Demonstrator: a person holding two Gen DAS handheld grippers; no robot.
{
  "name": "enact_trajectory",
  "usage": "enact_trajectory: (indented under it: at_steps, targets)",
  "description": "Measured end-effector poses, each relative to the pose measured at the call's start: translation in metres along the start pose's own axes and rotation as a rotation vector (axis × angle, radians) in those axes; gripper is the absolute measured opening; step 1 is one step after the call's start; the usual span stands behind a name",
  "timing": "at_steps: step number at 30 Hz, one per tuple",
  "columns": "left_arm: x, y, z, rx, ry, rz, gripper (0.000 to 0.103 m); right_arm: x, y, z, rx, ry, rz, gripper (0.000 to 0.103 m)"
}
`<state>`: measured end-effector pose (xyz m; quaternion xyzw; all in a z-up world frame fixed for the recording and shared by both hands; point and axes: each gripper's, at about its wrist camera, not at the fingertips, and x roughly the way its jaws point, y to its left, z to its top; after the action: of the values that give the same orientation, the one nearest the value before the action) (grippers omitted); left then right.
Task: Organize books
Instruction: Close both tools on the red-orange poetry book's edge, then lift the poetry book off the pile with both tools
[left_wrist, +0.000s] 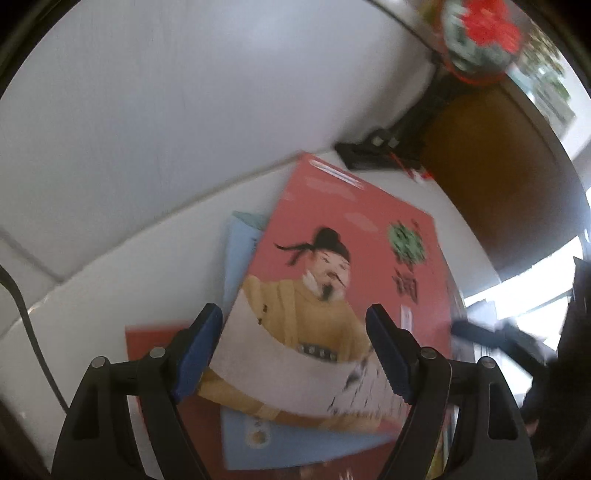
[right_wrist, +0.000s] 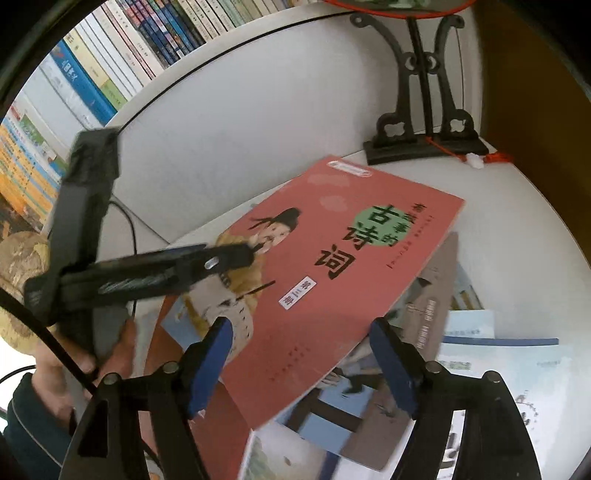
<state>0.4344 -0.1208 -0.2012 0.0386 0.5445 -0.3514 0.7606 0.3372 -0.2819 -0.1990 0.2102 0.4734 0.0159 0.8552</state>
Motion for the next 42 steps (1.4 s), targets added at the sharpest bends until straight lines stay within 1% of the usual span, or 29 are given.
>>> enact_trajectory:
  at_steps: [2,3,5,7,9,12,16,18,21,24,25,27,29,30,31,32,33,34,35,36,37,39,41,42]
  targets:
    - [-0.006,-0.013,-0.018,0.060,0.022,0.030,0.078,-0.007,-0.006,-0.006,-0.011,0.015,0.057,0.076]
    - [-0.011,-0.021,-0.029,0.081,0.018,0.044,0.078,-0.008,-0.007,-0.007,-0.016,0.023,0.072,0.076]
    - [-0.019,-0.031,-0.045,0.080,0.013,0.037,0.078,-0.015,-0.007,-0.015,-0.043,0.037,0.067,0.076]
    - [-0.030,-0.041,-0.063,0.043,-0.001,0.017,0.078,-0.021,-0.009,-0.024,-0.069,0.041,0.044,0.076]
    - [-0.037,-0.048,-0.075,0.018,-0.014,0.006,0.078,-0.028,-0.013,-0.031,-0.070,0.052,0.043,0.076]
    - [-0.043,-0.063,-0.094,0.006,-0.025,0.006,0.078,-0.035,-0.019,-0.037,-0.080,0.061,0.051,0.076]
    - [-0.051,-0.087,-0.121,-0.014,-0.018,-0.022,0.078,-0.052,-0.021,-0.053,-0.126,0.095,0.023,0.076]
    - [-0.059,-0.097,-0.138,-0.029,-0.010,-0.046,0.078,-0.063,-0.025,-0.063,-0.136,0.110,0.031,0.076]
    - [-0.061,-0.114,-0.164,-0.060,0.011,-0.077,0.078,-0.075,-0.037,-0.086,-0.135,0.157,0.060,0.076]
    - [-0.056,-0.129,-0.192,-0.093,0.041,-0.096,0.078,-0.089,-0.045,-0.112,-0.155,0.190,0.075,0.075]
    - [-0.055,-0.132,-0.199,-0.107,0.037,-0.091,0.078,-0.092,-0.048,-0.119,-0.161,0.196,0.082,0.075]
    - [-0.058,-0.134,-0.206,-0.134,0.001,-0.057,0.078,-0.097,-0.055,-0.127,-0.152,0.183,0.097,0.074]
    - [-0.065,-0.128,-0.212,-0.179,-0.040,-0.003,0.076,-0.099,-0.060,-0.128,-0.150,0.139,0.067,0.073]
    - [-0.065,-0.124,-0.212,-0.209,-0.049,0.008,0.075,-0.099,-0.061,-0.126,-0.154,0.119,0.055,0.069]
    - [-0.065,-0.119,-0.211,-0.240,-0.062,0.002,0.072,-0.099,-0.062,-0.123,-0.160,0.089,0.048,0.064]
    - [-0.063,-0.114,-0.211,-0.273,-0.071,-0.003,0.072,-0.097,-0.063,-0.121,-0.161,0.078,0.043,0.062]
    - [-0.059,-0.111,-0.209,-0.297,-0.066,-0.011,0.071,-0.093,-0.064,-0.119,-0.157,0.073,0.039,0.056]
    - [-0.056,-0.111,-0.208,-0.307,-0.064,-0.021,0.065,-0.087,-0.065,-0.117,-0.146,0.075,0.032,0.050]
    - [-0.055,-0.112,-0.208,-0.309,-0.070,-0.029,0.064,-0.082,-0.066,-0.116,-0.138,0.082,0.034,0.049]
    - [-0.054,-0.114,-0.207,-0.310,-0.075,-0.032,0.063,-0.081,-0.065,-0.115,-0.138,0.068,0.038,0.048]
    - [-0.053,-0.116,-0.208,-0.316,-0.079,-0.035,0.060,-0.080,-0.062,-0.116,-0.144,0.061,0.051,0.046]
    - [-0.052,-0.119,-0.209,-0.334,-0.090,-0.014,0.060,-0.080,-0.057,-0.117,-0.138,0.069,0.067,0.046]
    - [-0.055,-0.119,-0.214,-0.368,-0.101,-0.034,0.060,-0.081,-0.060,-0.118,-0.107,0.076,0.084,0.045]
    - [-0.058,-0.117,-0.217,-0.398,-0.100,-0.058,0.060,-0.082,-0.064,-0.118,-0.076,0.084,0.108,0.043]
